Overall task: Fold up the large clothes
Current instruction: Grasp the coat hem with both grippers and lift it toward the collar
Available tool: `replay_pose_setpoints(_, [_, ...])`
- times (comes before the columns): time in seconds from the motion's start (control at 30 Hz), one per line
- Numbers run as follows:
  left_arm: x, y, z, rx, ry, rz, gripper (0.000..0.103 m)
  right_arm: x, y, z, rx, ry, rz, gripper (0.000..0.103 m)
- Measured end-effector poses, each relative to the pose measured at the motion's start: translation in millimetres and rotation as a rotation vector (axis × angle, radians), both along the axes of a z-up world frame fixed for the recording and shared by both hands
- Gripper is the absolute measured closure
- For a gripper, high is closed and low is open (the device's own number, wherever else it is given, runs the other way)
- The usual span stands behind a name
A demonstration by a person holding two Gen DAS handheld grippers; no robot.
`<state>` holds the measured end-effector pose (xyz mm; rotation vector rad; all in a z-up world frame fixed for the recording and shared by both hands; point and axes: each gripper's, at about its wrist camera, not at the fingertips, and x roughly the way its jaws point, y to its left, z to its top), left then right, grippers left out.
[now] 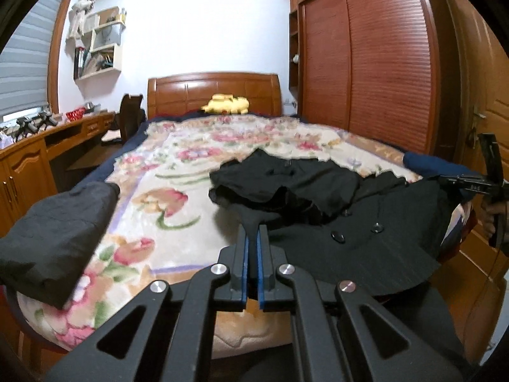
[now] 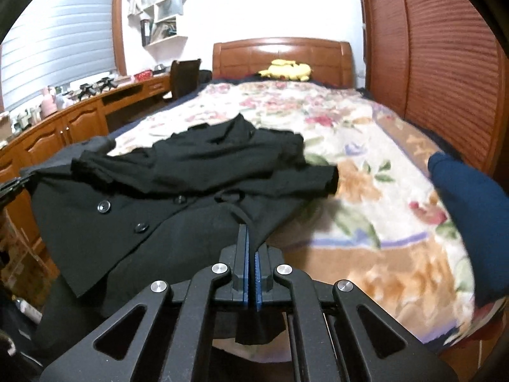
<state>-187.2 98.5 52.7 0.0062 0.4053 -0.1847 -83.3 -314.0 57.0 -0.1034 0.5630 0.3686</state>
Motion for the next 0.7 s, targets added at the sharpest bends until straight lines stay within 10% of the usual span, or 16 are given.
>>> replay_pose_setpoints(0.7, [-2,14,44,0.020,-0.082,0.021,0.101,-2,4,67,-0.005,-0.121,0.033,0.103])
